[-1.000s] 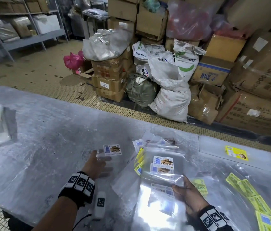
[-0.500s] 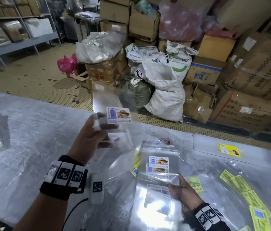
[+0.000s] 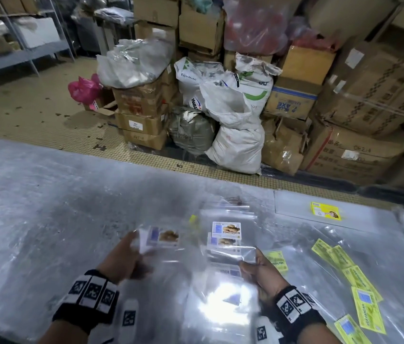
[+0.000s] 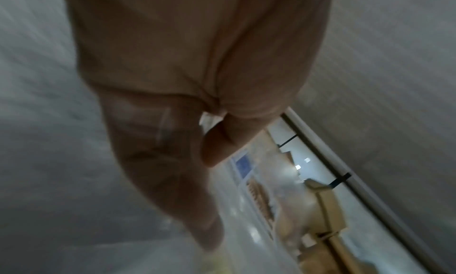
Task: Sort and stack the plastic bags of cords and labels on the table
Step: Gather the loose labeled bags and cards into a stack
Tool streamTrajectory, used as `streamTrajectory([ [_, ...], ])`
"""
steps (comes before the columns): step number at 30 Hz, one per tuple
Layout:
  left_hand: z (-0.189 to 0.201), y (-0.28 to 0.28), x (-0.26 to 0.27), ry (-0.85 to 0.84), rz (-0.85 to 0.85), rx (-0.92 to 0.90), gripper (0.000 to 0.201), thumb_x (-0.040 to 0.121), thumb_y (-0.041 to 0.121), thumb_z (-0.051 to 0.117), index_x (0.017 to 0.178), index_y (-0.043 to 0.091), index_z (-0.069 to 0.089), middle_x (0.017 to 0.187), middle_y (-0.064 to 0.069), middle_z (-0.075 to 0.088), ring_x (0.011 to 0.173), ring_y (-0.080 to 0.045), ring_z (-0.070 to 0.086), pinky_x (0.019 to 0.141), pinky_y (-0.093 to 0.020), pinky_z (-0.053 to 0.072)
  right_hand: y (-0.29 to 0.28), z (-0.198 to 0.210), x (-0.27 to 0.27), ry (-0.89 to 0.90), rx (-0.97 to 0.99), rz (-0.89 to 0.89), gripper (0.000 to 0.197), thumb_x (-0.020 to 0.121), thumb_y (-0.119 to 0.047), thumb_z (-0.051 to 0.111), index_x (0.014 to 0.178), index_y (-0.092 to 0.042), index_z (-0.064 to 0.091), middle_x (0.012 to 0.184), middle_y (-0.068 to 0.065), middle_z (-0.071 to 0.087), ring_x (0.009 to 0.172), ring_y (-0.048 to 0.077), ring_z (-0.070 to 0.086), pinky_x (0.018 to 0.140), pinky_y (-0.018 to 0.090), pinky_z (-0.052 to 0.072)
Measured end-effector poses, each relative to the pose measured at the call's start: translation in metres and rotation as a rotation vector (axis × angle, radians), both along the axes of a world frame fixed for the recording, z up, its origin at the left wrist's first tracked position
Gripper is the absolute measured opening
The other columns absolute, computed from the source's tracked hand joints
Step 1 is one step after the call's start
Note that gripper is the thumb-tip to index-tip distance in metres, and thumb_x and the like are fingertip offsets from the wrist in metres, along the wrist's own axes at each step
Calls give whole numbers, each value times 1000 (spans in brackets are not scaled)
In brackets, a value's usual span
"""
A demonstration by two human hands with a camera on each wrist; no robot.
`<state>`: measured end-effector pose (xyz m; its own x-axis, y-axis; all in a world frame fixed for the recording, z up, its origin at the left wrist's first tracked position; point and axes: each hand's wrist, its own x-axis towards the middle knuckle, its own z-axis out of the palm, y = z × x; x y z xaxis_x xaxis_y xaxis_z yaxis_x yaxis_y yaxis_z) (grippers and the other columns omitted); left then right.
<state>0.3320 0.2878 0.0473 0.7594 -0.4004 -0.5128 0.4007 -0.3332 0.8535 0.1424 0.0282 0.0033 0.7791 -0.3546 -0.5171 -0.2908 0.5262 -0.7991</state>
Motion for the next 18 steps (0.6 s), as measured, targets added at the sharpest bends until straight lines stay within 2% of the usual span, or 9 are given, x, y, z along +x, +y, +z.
streamTrajectory([
  [1,-10,11,2,9,5,64,36,89,-9,56,108,21,50,67,-20,66,46,-23,53,55,-39,53,0,-2,1,6,-6,-4,49,91,15,53,127,-19,56,112,11,74,101,27,72,71,30,58],
  [3,-23,30,7,7,-32,160,49,81,-5,64,117,25,49,75,-32,63,44,-22,52,64,-53,55,1,-4,1,11,-3,-7,50,92,15,52,129,-18,56,112,10,74,99,25,73,69,27,58],
  [4,-22,34,8,-13,-76,198,54,82,-5,63,123,27,46,80,-36,62,43,-22,51,61,-50,56,1,-4,1,11,1,-3,50,92,16,52,130,-17,55,113,10,74,100,26,73,69,27,58],
  [5,-21,35,10,-56,-124,238,58,85,-6,62,127,29,44,78,-35,61,42,-22,52,54,-41,54,2,-5,2,4,8,-2,50,92,16,52,131,-16,55,113,12,74,101,27,72,69,27,58],
  [7,-10,28,9,-120,-216,225,62,89,-9,57,130,34,39,74,-19,68,44,-18,58,48,-30,50,1,-6,1,3,17,4,50,91,16,52,132,-14,54,114,14,73,102,29,72,68,28,59],
  [8,-1,21,8,-122,-246,187,64,89,-12,53,130,35,39,79,-14,72,49,-20,63,49,-31,51,2,-5,1,6,9,-3,50,92,16,52,131,-13,55,114,14,73,101,29,72,68,28,59],
  [11,26,3,4,-185,-300,90,69,87,-17,43,130,36,43,98,-16,73,62,-34,69,54,-38,57,3,0,1,3,-1,12,47,92,16,51,126,-15,58,109,12,75,93,24,74,63,25,58],
  [14,60,-17,-2,-267,-443,-40,61,94,-13,41,133,34,43,98,-14,73,60,-31,66,52,-33,53,4,3,-1,6,5,3,42,92,17,50,120,-13,60,96,10,77,79,19,75,58,23,56],
  [18,111,-45,-12,-291,-746,-233,59,97,-8,44,137,35,38,98,-13,73,60,-25,65,51,-30,50,1,-4,0,39,-51,-8,43,90,17,50,121,-11,61,100,8,77,85,23,73,62,27,56],
])
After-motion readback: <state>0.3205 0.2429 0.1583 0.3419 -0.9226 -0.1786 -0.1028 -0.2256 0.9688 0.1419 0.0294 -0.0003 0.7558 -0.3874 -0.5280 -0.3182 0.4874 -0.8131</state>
